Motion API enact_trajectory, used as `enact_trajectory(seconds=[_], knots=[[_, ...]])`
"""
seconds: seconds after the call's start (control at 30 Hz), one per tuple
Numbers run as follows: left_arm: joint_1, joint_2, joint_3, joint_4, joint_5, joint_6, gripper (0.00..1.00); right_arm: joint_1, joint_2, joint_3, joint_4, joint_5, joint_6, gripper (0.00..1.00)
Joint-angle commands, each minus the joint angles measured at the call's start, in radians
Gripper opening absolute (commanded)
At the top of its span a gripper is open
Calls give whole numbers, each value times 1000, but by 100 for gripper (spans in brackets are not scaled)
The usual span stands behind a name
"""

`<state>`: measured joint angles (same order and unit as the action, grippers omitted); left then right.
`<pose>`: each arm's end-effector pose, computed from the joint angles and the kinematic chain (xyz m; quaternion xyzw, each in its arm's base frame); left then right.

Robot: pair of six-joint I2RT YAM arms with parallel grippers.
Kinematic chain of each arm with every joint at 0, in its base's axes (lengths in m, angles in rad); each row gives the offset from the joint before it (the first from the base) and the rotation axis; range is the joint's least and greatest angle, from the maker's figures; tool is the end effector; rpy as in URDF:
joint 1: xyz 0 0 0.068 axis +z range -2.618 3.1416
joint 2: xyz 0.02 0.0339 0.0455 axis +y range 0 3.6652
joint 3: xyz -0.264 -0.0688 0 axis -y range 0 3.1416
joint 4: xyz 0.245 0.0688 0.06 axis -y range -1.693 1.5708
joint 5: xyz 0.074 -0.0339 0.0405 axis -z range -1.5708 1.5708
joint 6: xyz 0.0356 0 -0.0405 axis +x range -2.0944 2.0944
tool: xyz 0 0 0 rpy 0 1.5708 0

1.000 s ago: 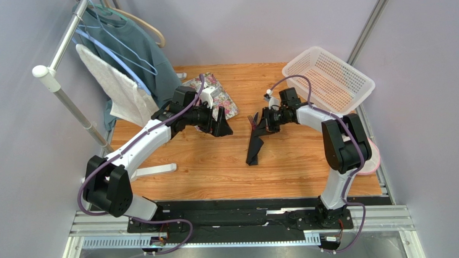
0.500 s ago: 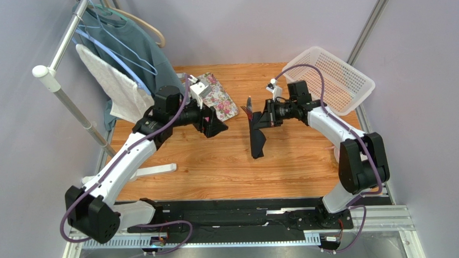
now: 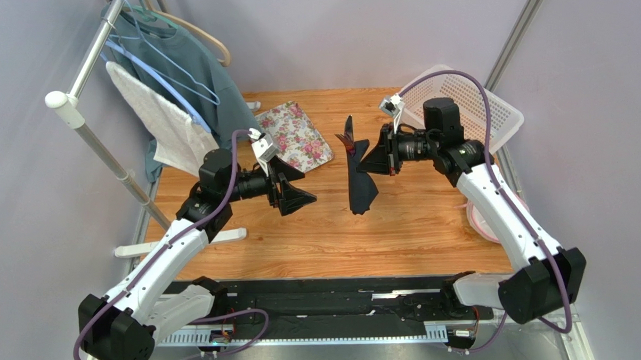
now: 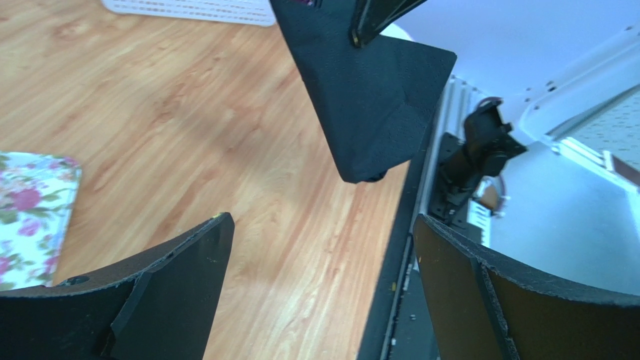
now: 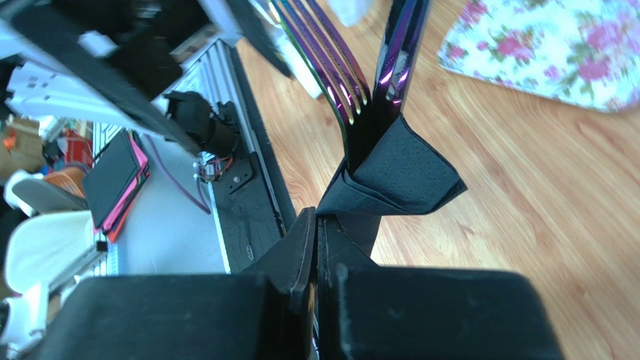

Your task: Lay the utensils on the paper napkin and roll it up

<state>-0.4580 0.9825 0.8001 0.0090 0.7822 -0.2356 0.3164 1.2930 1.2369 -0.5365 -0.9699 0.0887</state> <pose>0.1890 -0.1211 0.3306 0.3222 0.6763 -0.4766 0.4600 0.2509 0.1131 0.3610 -0.3063 0.7510 0.4867 0.3244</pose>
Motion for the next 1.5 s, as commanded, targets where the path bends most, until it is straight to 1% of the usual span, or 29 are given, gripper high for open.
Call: enact_trajectory(seconds=[0.0,0.03,0.13,0.23,0.4,0.47,0.67,0.87,0.93,1.0,1.17,1.27,1.4,1.47], knots=[[2,-16,-18,230,132,-111,98,50,-96,67,7,-27,-46,0],[2,-22,-30,283,140,-129,97,70,-106,72,9,-26,-44,0],[-16,-22,-39,344,178,-122,96,111,-139,88,12,-18,-46,0],[-68,-15,-39,361,200,-85,94,144,-156,102,10,-18,-49,0],[-103,19,-24,396,221,-87,93,199,-182,122,4,-9,-76,0],[-111,33,-18,420,221,-122,92,222,-190,139,-11,-9,-84,0],[-146,70,11,473,219,-185,93,317,-228,157,-52,36,-202,0],[-169,82,30,557,219,-274,90,381,-241,165,-65,76,-234,0],[-179,81,36,585,245,-310,86,392,-241,173,-68,80,-242,0],[-189,71,36,597,265,-314,82,400,-239,176,-71,86,-251,0],[-228,59,34,603,290,-297,80,415,-238,180,-80,94,-262,0],[-234,56,45,603,284,-294,75,423,-239,182,-86,99,-280,0],[-234,58,56,602,279,-300,63,443,-244,177,-89,105,-297,0],[-234,61,62,600,279,-304,60,449,-245,177,-94,108,-306,0]])
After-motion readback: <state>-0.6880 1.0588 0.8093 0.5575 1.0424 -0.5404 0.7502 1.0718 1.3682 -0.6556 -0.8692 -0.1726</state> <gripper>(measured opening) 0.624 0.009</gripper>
